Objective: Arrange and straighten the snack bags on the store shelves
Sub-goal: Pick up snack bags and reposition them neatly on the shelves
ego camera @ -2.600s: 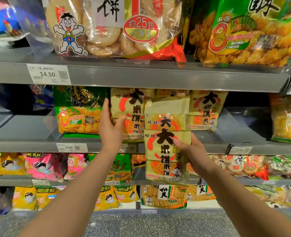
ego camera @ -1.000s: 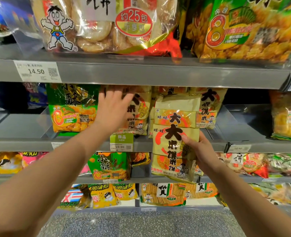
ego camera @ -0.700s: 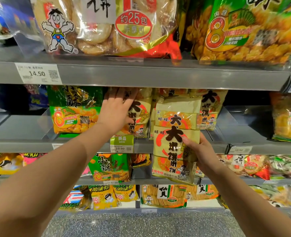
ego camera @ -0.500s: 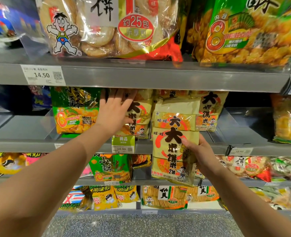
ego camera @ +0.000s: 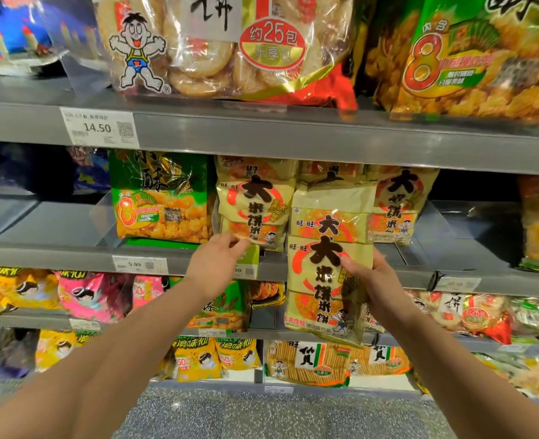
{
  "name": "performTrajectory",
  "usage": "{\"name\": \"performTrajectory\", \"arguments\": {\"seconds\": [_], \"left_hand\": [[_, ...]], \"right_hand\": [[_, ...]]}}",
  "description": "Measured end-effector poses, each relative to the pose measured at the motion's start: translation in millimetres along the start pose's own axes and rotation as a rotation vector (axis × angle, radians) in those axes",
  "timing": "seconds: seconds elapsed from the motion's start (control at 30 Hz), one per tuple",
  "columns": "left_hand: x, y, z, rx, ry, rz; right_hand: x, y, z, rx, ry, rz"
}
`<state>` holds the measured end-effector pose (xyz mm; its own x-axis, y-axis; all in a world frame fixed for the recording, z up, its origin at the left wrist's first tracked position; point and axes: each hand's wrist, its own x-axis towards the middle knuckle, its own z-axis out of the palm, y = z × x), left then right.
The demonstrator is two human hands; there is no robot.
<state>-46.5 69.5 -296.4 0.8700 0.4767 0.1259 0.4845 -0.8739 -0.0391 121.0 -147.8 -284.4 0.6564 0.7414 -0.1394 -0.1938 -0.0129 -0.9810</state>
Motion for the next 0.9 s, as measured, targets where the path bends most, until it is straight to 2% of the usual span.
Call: {"name": "performTrajectory", "arguments": {"seconds": [0.17, 0.23, 0.3, 0.4, 0.47, 0.5, 0.6, 0.67, 0.77, 0.9], "left_hand": [[8.2, 3.5, -4.0, -0.062, -0.087, -0.065], [8.4, 8.1, -16.2, -0.032, -0.027, -0.045], [6.3, 11.1, -30.0, -0.023, 0.202, 0.010], [15.3, 7.3, -48.5, -0.074, 0.646, 0.053], [25.6, 3.5, -60.8, -0.010, 0.756, 0.035], [30.4, 2.5, -66.1, 0.033, 0.716, 0.027], [40.4, 5.4, -78.6, 0.090, 0.339, -0.039], [51.1, 7.7, -84.6, 0.110, 0.201, -0.086], [69.4, 7.7, -89.7, 0.055, 0.172, -0.101], [81.0, 4.5, -73.9, 0.051, 0.256, -0.029]], "right_hand": [[0.4, 0.5, -3.0, -0.017, -0.004, -0.005], [-0.3, 1.1, -5.1, -0.020, 0.000, -0.007], [-1.5, 0.4, -6.2, -0.017, 0.000, -0.009], [-3.4, -2.3, -6.8, -0.014, 0.006, -0.011], [-4.1, -3.1, -7.5, -0.007, 0.008, -0.014], [-4.3, -3.0, -7.6, -0.004, 0.007, -0.013], [-6.3, -3.1, -7.3, 0.002, 0.013, -0.008], [-6.8, -3.6, -6.7, 0.008, 0.015, -0.012], [-4.9, -3.0, -7.2, 0.020, 0.029, -0.011], [-1.0, 1.9, -10.9, 0.029, 0.039, -0.011]]}}
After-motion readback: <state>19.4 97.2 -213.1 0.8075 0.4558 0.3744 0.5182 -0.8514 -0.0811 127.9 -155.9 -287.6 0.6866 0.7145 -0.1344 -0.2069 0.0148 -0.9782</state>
